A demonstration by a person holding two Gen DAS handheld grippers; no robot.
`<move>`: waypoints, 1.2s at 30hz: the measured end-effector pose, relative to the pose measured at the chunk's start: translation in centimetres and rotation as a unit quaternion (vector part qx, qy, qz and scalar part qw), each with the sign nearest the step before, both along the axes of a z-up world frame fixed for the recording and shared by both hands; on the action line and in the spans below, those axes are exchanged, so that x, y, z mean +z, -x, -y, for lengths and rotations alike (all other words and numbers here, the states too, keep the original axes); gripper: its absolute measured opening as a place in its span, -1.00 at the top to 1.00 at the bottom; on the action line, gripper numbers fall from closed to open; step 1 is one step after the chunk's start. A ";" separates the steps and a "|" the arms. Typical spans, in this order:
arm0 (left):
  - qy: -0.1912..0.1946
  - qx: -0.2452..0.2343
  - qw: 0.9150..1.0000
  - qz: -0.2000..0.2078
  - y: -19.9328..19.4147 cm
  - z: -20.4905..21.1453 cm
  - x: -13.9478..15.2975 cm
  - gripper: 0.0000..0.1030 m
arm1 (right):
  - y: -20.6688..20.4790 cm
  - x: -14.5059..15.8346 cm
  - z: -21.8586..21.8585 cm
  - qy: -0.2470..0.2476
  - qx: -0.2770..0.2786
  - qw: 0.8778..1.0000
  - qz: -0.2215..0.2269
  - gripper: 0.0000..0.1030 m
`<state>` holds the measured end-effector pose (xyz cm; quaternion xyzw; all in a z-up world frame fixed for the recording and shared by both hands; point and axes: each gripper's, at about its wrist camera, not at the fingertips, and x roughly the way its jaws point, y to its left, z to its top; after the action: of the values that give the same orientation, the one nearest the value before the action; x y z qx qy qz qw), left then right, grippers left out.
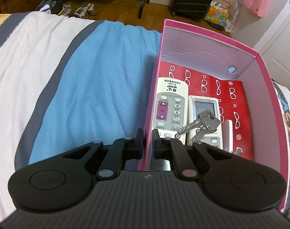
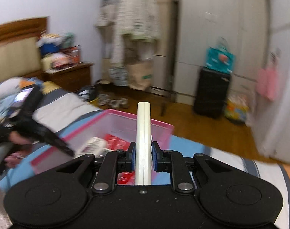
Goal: Organize rigid objects
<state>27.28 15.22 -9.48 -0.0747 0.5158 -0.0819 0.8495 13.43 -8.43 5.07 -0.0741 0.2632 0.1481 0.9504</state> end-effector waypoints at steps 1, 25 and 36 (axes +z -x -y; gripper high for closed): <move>0.003 0.001 1.000 0.000 0.0 -0.1 0.0 0.86 | -0.1 0.1 -1.1 0.007 0.016 1.000 -0.002 0.60; 0.036 0.001 0.999 -0.003 -0.3 -1.3 -0.1 0.86 | -4.5 -7.0 -9.9 0.152 0.084 0.977 -0.122 0.39; 0.024 0.000 1.000 -0.001 -0.2 -0.9 0.0 0.86 | -5.4 -7.0 -5.0 -0.045 0.082 0.980 -0.175 0.36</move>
<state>27.43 16.10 -9.47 -0.0952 0.5149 -0.0946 0.8467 18.79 -3.43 -1.92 -0.0258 0.4111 0.2482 0.8768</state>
